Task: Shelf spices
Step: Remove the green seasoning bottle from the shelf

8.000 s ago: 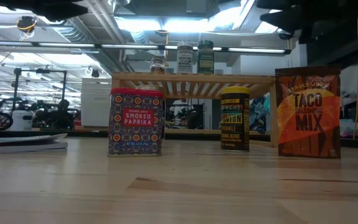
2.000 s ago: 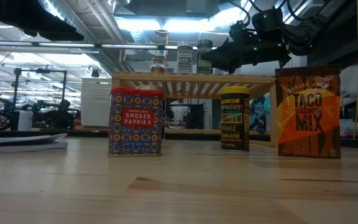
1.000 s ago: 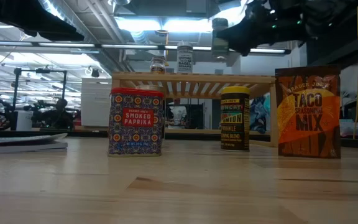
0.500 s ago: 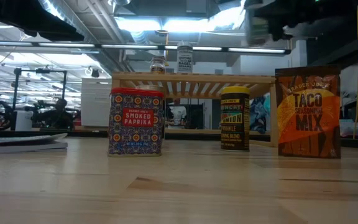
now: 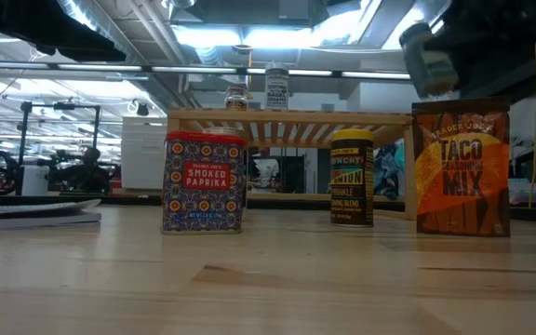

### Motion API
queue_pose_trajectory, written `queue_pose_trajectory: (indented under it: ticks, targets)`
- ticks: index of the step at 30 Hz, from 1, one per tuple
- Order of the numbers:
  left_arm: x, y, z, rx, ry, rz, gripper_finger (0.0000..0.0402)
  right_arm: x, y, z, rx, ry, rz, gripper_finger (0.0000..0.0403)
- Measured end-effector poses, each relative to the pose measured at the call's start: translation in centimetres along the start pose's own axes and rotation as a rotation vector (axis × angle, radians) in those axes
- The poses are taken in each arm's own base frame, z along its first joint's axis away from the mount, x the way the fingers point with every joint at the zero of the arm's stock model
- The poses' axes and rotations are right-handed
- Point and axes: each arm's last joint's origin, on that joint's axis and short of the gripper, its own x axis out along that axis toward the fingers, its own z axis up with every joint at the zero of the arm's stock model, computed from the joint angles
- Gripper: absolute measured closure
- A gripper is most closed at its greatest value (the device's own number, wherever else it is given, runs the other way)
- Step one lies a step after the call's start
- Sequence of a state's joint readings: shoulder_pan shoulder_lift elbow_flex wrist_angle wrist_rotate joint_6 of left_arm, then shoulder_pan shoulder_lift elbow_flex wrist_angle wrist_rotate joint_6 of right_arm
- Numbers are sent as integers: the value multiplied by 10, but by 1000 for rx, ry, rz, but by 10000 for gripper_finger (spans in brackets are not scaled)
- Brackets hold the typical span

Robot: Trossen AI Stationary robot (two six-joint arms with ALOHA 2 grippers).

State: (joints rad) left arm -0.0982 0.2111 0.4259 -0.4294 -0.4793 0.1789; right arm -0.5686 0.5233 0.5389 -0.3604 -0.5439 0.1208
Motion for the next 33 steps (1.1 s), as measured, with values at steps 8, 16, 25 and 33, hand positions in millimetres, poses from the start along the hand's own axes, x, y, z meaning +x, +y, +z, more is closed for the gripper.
queue_pose_trajectory:
  ticks: [8,16,25,33]
  targets:
    - [0,0,0,0,0,0,2,12,-9,-45,157,9,149,196]
    - [0,0,0,0,1,-1,2,24,-8,-68,163,13,143,196]
    - [0,0,0,-1,0,0,2,38,12,-82,17,-92,51,196]
    - [0,0,0,-2,0,-1,2,45,28,-106,4,-87,-68,196]
